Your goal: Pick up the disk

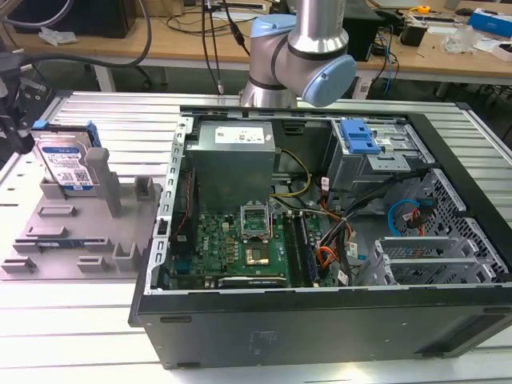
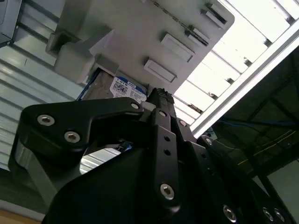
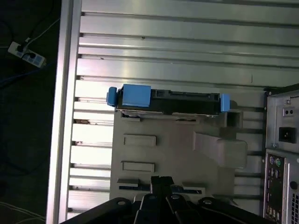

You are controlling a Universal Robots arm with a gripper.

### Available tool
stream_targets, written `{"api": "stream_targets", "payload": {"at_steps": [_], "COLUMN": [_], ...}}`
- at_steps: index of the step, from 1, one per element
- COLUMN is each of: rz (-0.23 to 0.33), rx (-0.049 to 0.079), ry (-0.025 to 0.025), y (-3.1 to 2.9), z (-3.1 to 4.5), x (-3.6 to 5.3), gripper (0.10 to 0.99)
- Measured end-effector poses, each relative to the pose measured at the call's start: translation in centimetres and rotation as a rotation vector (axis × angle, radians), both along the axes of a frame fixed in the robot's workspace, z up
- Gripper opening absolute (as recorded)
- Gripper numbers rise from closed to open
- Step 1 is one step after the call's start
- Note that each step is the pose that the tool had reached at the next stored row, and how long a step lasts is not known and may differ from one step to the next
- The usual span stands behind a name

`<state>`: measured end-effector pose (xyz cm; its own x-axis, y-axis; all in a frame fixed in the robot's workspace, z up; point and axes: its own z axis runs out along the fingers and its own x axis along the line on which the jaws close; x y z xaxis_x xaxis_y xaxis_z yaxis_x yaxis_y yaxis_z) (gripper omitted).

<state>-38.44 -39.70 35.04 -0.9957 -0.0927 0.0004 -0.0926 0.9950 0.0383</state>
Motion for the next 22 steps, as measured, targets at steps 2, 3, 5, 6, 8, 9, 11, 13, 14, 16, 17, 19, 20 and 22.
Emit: {"api": "stream_targets", "payload": {"at_steps": [2, 3, 5, 6, 8, 9, 11, 13, 14, 16, 17, 19, 20, 22], "rz": [0.076, 0.094, 0.144, 0.164, 0.201, 0.228, 0.298, 0.346, 0.363, 0.402, 0.433, 0.478, 0.517, 0.557], "rx": [0.0, 0.0, 0.0, 0.0, 0.0, 0.0, 0.0, 0.0, 0.0, 0.0, 0.0, 0.0, 0.0, -0.001], "ry": [0.0, 0.0, 0.0001, 0.0002, 0.0, 0.0001, 0.0001, 0.0001, 0.0001, 0.0001, 0.0001, 0.0002, 0.0001, 0.0003], "y": [0.0, 0.0, 0.0, 0.0, 0.0, 0.0, 0.0, 0.0, 0.0, 0.0, 0.0, 0.0, 0.0, 0.0], "z": [-0.02, -0.03, -0.08, -0.11, -0.18, -0.22, -0.34, -0.41, -0.43, -0.49, -0.53, -0.59, -0.65, -0.71], "x": [0.0, 0.0, 0.0, 0.0, 0.0, 0.0, 0.0, 0.0, 0.0, 0.0, 0.0, 0.0, 0.0, 0.0], "gripper": [0.106, 0.106, 0.106, 0.106, 0.106, 0.106, 0.106, 0.106, 0.106, 0.106, 0.114, 0.235, 0.298, 0.416]}}
